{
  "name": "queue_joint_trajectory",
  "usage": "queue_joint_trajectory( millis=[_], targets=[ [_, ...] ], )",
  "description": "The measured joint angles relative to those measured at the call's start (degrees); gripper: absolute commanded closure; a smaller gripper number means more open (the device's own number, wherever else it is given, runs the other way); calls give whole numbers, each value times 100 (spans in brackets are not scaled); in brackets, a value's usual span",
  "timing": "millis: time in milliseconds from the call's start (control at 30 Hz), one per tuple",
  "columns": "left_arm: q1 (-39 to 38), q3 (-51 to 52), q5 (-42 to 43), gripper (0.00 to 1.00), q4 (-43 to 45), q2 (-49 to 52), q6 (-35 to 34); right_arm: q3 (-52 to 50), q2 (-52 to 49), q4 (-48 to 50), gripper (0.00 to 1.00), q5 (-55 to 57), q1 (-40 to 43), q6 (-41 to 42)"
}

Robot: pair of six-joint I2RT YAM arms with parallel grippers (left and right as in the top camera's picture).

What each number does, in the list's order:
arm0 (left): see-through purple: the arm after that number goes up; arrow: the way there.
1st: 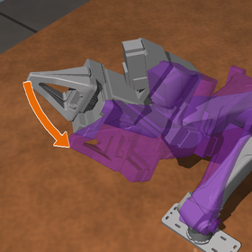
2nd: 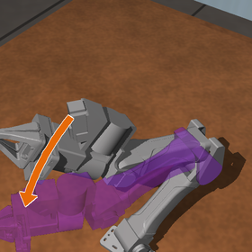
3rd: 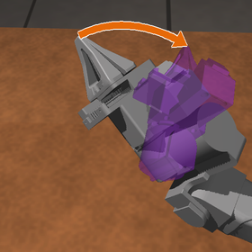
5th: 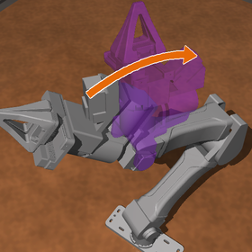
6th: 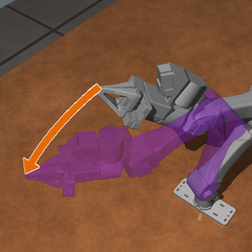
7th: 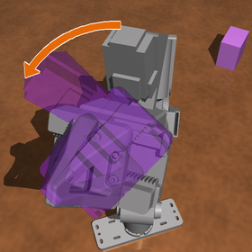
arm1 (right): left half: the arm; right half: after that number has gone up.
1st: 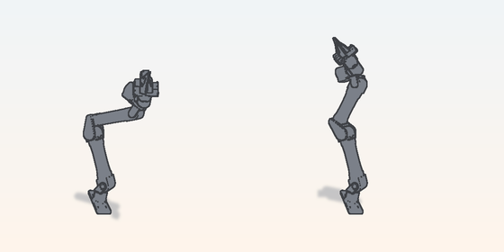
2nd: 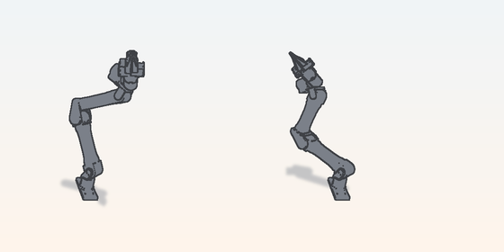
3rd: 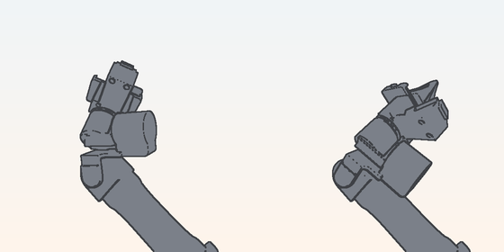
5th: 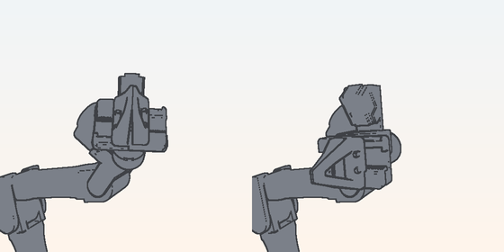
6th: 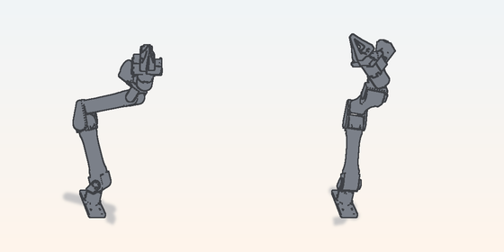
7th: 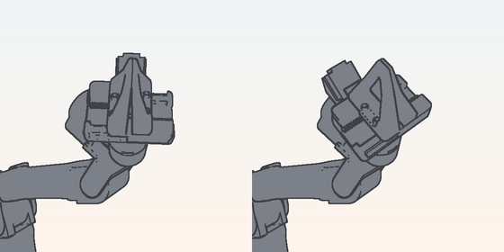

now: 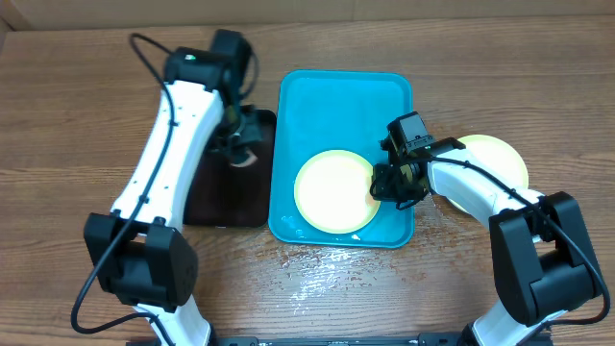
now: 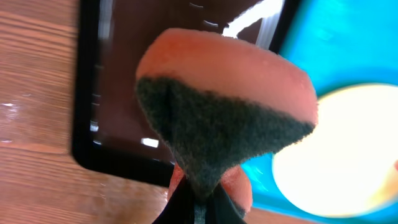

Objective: Clean dirty plates on tray and stack at the side
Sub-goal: 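Return the sponge to the black tray with the left gripper, then lift the yellow plate off the teal tray with the right gripper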

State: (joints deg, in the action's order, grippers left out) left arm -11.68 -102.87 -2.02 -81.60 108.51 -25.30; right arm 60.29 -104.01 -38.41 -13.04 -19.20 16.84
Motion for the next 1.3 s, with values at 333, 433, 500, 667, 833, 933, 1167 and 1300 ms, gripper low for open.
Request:
queue_joint_trajectory(
  millis=[333, 433, 500, 667, 833, 933, 1167, 1300],
  targets=[
    [323, 2282, -315, 89, 1703, 98, 17, 0, 0, 7, 96, 26, 0, -13],
    [396, 2542, -223, 43, 1674, 125, 48, 0, 0, -2, 96, 39, 0, -13],
    [450, 2533, -101, 33, 1622, 120, 42, 0, 0, -15, 96, 55, 0, -26],
    [667, 2369, 249, 14, 1274, -46, 175, 212, 0, -667, 96, 177, 0, -94],
    [1067, 1827, 553, 0, 1005, -826, 267, 1198, 0, -1668, 96, 487, -35, -275],
    [1453, 1329, 719, 0, 798, -1475, 293, 2142, 0, -2059, 96, 863, -184, -525],
    [2229, 487, 1027, 0, 505, -2664, 299, 3471, 2, -1300, 96, 2061, -1224, -1047],
    [2297, 463, 1110, 0, 374, -3062, 299, 3506, 0, -376, 96, 2564, -1919, -1165]
  ],
)
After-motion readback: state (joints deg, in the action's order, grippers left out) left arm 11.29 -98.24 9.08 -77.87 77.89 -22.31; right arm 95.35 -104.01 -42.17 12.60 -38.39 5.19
